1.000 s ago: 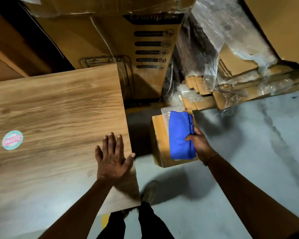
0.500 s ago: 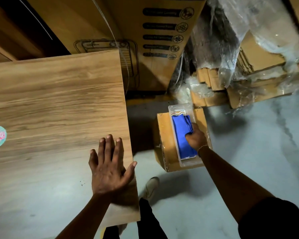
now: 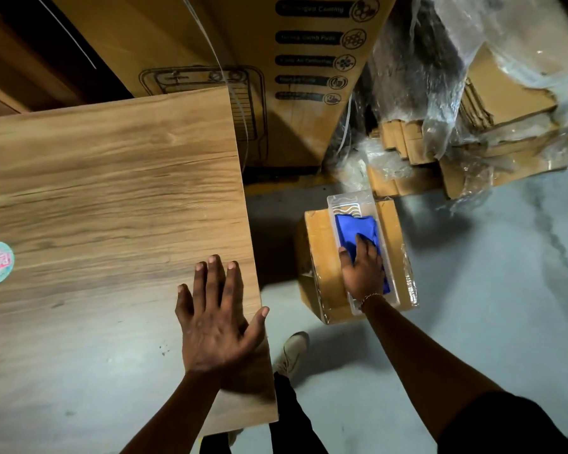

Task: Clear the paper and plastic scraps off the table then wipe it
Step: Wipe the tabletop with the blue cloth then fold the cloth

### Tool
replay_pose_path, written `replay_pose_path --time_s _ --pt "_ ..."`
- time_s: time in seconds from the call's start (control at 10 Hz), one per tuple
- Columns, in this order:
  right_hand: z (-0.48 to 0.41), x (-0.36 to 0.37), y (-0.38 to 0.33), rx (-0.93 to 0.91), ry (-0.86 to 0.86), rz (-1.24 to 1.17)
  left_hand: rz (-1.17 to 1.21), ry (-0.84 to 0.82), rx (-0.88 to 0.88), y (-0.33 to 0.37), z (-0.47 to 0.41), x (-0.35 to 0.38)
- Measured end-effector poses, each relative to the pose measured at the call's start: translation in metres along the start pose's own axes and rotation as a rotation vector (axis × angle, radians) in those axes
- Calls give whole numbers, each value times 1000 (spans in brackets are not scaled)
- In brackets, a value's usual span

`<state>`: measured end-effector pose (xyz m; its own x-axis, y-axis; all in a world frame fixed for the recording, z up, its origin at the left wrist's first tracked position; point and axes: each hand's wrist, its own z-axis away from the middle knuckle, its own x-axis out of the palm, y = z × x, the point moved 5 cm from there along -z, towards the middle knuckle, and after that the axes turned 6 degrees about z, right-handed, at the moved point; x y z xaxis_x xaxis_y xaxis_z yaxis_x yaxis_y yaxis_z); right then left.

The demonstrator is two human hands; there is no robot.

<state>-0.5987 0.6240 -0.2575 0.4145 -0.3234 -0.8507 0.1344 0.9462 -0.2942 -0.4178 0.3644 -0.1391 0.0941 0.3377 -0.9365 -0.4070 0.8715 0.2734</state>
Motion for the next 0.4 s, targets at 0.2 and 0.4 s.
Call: replay_pose_path --time_s 0.2,0.4 --pt "-6 -3 -4 87 -93 -92 -16 -19 3 0 0 1" --pt "39 -26 -1 0 15 -114 1 -25 28 8 2 -9"
